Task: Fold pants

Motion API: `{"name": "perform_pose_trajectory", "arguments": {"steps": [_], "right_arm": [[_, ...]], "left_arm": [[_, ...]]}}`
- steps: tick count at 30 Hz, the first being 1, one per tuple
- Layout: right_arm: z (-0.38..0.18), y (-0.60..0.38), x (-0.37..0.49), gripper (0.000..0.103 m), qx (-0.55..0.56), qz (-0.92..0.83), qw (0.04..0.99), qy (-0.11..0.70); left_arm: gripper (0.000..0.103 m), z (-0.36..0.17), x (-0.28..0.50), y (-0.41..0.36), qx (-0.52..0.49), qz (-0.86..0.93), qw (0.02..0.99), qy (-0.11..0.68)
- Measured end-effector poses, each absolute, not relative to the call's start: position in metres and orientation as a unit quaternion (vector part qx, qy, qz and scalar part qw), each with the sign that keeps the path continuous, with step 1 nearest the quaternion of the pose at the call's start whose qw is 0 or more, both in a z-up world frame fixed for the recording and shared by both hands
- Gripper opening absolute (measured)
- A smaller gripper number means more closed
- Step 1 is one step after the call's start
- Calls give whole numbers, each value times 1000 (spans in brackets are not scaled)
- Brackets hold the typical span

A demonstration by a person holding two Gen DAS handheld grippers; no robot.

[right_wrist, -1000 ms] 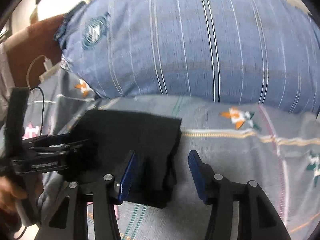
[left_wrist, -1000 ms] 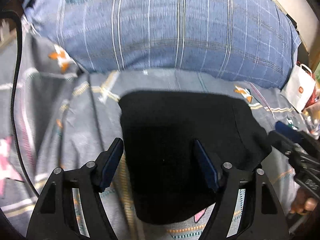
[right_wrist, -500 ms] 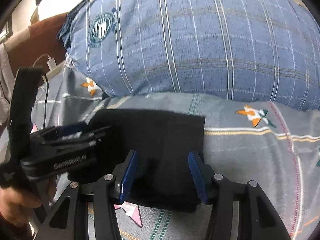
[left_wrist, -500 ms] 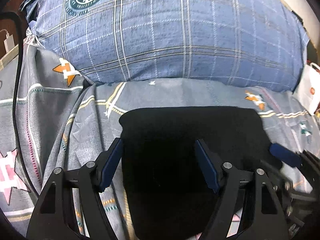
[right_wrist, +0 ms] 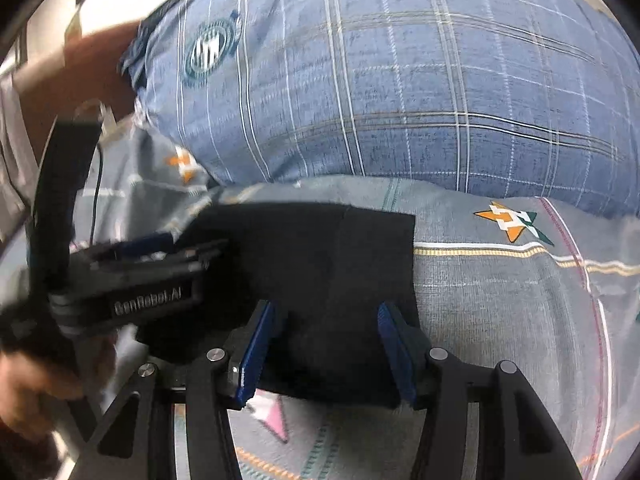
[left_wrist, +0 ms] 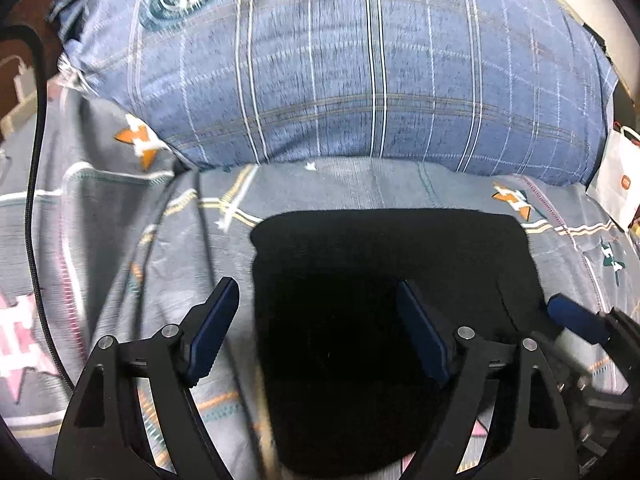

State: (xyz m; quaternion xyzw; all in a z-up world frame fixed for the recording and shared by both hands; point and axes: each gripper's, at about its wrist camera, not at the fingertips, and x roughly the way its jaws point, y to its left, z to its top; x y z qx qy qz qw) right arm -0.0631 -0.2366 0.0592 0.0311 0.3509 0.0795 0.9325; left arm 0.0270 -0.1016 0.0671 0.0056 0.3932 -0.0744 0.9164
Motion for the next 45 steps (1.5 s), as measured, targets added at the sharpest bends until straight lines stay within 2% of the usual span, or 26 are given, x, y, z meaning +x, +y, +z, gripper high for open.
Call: {"name": "perform_pose_trajectory", "arguments": {"steps": [12,25,45], "right_arm": [[84,-225,-107,52,22,30,941,336],[101,-223,-145,54,28,10,946,323],[103,-207,-152,55,2,8,947,320]], "left_arm": [[82,101,-51,-87,-15,-66,936,344],[82,127,-106,-88,33,-25,952,303],[82,121,-115,-80,10,-43,948,315]]}}
